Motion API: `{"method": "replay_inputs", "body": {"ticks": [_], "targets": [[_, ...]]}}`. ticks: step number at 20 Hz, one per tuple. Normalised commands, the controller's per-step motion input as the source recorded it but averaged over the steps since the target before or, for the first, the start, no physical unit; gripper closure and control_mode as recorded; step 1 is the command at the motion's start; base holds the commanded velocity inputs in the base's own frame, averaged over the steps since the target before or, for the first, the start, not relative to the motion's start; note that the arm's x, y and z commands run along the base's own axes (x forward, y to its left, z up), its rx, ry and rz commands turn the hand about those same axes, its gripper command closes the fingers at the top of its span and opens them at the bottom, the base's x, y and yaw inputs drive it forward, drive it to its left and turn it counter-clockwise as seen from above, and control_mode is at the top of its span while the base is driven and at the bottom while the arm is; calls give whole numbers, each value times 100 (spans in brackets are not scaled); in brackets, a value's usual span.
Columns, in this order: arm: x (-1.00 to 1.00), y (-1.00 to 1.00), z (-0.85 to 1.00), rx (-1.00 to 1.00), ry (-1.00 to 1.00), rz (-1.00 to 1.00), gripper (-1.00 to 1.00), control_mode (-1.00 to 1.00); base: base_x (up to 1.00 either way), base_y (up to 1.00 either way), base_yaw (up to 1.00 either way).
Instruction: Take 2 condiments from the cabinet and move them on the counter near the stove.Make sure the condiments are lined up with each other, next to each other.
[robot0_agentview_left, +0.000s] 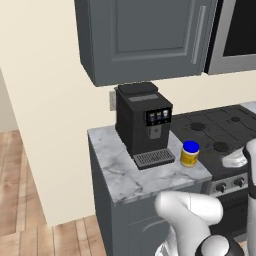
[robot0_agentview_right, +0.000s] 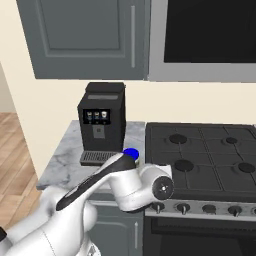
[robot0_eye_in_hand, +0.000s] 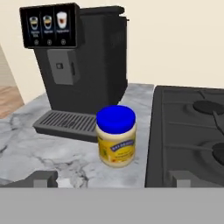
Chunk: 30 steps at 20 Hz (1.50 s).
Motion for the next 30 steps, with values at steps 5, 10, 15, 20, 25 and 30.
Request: {"method": "replay_inputs", "body": {"ticks": [5,10,15,20,25,30], "targets": [[-65,0,97,0,16,0,-100,-100,0,0,0],[-60,5,84,-2,23,0,-100,-100,0,0,0],[-65,27,45,-3,7,-9,-100,-100,0,0,0],[-50,40,63,0,0,-15,-100,-100,0,0,0],[-29,57,59,0,0,-14,-100,-100,0,0,0],[-18,55,57,0,1,-15,-100,-100,0,0,0]]}}
